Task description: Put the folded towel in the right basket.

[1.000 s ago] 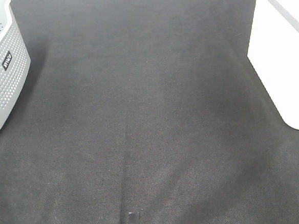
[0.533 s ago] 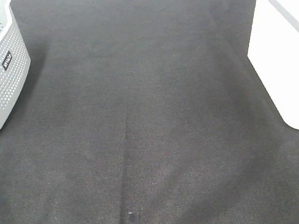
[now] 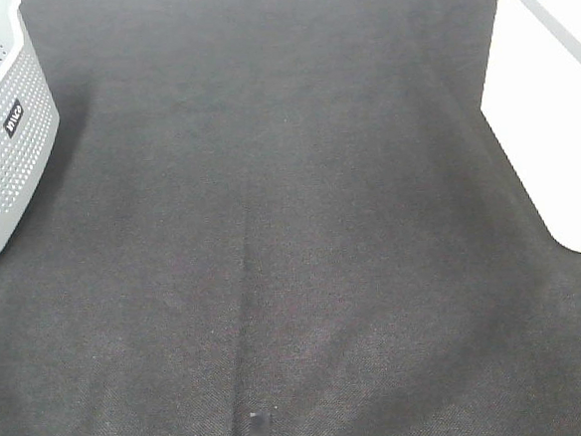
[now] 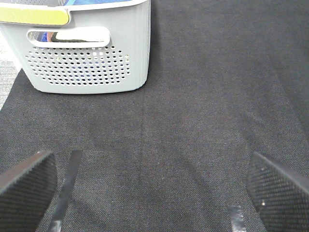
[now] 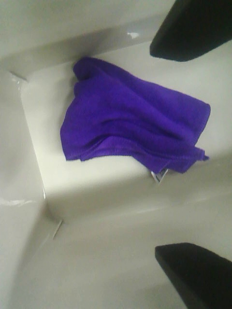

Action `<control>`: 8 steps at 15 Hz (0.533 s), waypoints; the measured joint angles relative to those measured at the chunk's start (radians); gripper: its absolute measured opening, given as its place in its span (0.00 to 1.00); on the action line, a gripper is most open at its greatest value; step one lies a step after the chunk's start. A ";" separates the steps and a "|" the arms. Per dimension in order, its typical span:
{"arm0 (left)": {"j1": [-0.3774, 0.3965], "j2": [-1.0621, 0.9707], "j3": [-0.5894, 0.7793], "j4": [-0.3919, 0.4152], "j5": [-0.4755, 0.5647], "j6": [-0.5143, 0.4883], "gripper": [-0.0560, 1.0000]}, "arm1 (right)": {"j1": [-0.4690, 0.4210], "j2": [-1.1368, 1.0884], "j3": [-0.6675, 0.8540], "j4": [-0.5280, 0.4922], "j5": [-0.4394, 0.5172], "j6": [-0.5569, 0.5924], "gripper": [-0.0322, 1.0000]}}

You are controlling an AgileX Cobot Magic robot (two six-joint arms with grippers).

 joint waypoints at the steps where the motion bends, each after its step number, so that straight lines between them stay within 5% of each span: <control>1: 0.000 0.000 0.000 0.000 0.000 0.000 0.99 | 0.050 -0.023 0.000 -0.027 0.000 0.006 0.97; 5: 0.000 0.000 0.000 0.000 0.000 0.000 0.99 | 0.184 -0.142 0.041 -0.087 -0.003 0.046 0.97; 8: 0.000 0.000 0.000 0.000 0.000 0.000 0.99 | 0.187 -0.412 0.278 -0.080 -0.007 0.044 0.97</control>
